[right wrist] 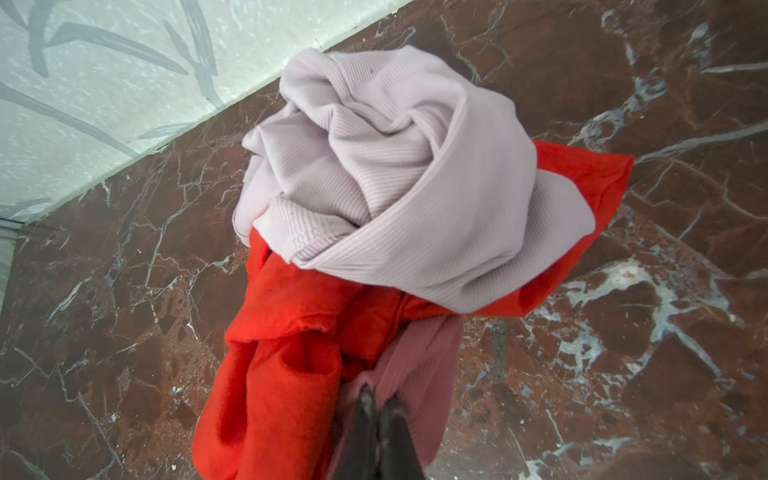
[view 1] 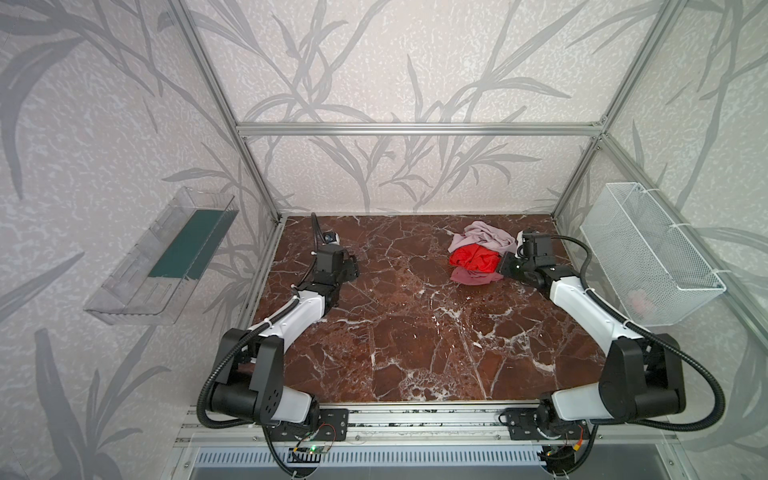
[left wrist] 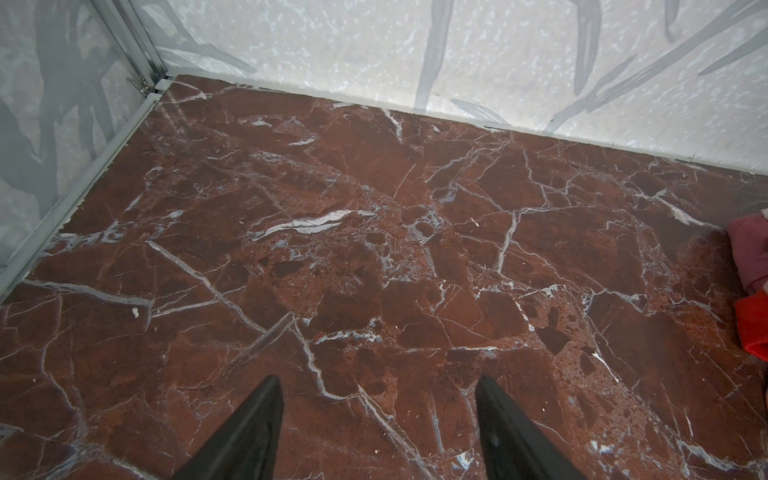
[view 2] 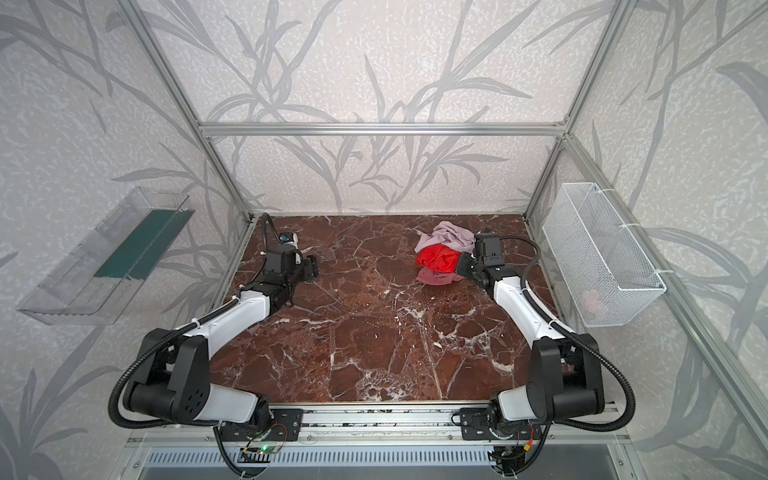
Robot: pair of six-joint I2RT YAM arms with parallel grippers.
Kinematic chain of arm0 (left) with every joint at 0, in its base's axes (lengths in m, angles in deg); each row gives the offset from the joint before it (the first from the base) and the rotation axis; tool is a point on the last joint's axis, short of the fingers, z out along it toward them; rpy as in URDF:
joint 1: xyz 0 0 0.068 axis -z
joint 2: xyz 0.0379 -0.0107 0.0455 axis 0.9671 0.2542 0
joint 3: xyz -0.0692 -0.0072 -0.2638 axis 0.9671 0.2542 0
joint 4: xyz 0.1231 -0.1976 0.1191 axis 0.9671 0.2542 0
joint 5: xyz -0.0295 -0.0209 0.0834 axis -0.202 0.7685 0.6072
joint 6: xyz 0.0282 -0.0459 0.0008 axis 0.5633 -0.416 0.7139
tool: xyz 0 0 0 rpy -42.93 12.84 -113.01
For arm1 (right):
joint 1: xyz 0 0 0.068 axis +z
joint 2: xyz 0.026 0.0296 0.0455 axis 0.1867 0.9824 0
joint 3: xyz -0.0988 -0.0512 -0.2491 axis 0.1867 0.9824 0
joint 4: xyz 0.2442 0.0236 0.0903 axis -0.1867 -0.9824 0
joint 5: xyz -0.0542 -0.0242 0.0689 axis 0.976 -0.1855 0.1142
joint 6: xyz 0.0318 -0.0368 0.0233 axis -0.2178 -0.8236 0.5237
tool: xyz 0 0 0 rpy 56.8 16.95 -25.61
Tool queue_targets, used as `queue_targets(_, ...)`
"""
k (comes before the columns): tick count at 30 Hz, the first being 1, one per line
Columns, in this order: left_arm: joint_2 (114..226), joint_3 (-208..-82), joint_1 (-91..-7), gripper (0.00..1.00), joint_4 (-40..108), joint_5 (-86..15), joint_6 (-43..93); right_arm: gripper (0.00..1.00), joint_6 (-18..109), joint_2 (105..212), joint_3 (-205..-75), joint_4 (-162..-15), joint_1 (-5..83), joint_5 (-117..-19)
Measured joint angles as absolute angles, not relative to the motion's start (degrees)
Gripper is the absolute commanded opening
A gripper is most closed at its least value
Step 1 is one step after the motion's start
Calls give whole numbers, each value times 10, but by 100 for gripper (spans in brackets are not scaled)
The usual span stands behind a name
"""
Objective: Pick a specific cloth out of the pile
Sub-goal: 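Lift the pink shirt with the right gripper, pulling it out of the pile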
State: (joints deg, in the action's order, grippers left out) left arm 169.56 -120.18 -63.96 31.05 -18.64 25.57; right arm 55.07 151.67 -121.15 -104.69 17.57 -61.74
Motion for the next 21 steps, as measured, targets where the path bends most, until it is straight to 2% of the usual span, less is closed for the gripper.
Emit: queue_targets(21,1635,-1199,-639,71,324,-188,255,0,553,1424,-1314,-1118,171,-658)
